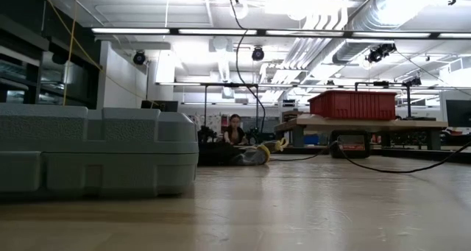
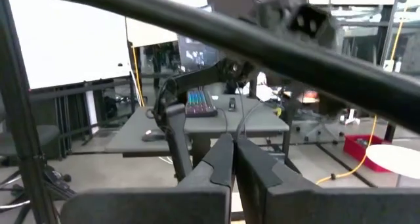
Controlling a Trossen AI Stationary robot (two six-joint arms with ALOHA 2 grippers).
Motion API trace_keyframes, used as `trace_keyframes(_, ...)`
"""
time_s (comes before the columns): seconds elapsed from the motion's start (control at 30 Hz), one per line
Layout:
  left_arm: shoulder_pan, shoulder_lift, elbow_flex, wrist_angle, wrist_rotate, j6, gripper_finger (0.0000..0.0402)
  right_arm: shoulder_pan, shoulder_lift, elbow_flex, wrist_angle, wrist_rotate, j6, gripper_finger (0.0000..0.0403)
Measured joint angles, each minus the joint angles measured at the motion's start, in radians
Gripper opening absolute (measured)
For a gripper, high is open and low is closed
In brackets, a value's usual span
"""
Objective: Coil cords
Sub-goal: Coil the black wire cable onto the black spool
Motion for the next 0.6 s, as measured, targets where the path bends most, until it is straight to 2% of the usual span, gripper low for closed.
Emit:
trace_keyframes(0.2, -0.073, 0.0, 0.0, -0.262, 0.018, 0.046, 0.0, -0.007, -0.008, 0.0, -0.016, -0.008, -0.02, 0.0)
trace_keyframes(0.3, -0.13, 0.003, 0.0, -0.346, 0.02, 0.048, 0.0, -0.024, -0.009, 0.0, -0.016, -0.066, -0.017, 0.0)
trace_keyframes(0.6, -0.3, 0.018, -0.001, -0.341, 0.024, 0.042, 0.0, -0.057, -0.009, 0.0, -0.084, -0.182, -0.004, 0.0)
